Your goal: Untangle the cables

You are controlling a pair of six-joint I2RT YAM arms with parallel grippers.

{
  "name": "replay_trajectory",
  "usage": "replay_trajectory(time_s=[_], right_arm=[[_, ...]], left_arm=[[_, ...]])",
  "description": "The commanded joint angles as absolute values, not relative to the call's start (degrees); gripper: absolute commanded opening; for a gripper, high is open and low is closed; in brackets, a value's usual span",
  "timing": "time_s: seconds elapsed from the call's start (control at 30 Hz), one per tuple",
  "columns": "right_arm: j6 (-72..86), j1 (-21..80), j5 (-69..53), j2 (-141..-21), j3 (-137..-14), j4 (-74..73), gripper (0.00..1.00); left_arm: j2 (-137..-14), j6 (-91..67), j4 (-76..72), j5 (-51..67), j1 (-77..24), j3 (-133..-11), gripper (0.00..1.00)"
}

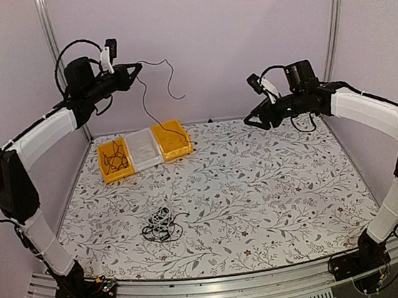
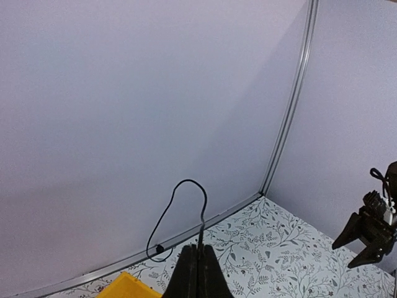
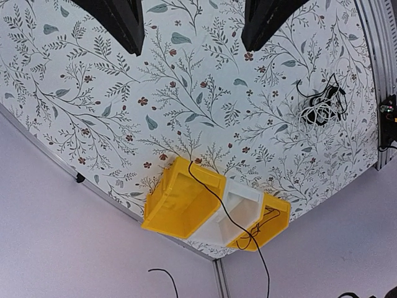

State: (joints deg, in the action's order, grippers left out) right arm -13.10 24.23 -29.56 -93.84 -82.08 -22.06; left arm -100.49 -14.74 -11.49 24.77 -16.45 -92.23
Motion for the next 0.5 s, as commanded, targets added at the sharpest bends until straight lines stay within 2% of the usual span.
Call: replay_trajectory(time_s=[0.0,0.47], right_arm=[[-13.49,23.83,-29.89,-91.51,-81.14,-22.57,0.58],[-12.92,23.92,-29.89,-92.24,-79.79,-22.11,0.58]], left_arm=[[-96.3,-12.89,-10.81,24.68,-13.88,-92.21,0.0],[-94.36,-11.17,-10.91,24.79,-8.79,-89.66,0.0]])
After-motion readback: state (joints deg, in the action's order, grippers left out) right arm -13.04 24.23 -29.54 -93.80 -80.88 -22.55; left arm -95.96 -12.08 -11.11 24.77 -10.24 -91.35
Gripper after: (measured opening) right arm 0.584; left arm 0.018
